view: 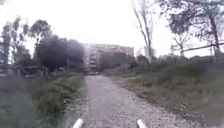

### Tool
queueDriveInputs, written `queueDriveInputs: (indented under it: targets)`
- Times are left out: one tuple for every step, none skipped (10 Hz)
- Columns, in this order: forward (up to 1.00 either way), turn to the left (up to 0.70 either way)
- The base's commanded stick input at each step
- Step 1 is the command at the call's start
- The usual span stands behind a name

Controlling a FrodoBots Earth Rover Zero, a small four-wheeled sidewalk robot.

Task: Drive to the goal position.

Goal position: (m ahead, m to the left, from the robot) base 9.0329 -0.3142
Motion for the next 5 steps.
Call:
queueDriveInputs:
  targets:
    - [0.50,0.00]
    - [0.50,0.00]
    - [0.50,0.00]
    - [0.50,0.00]
    - [0.50,0.00]
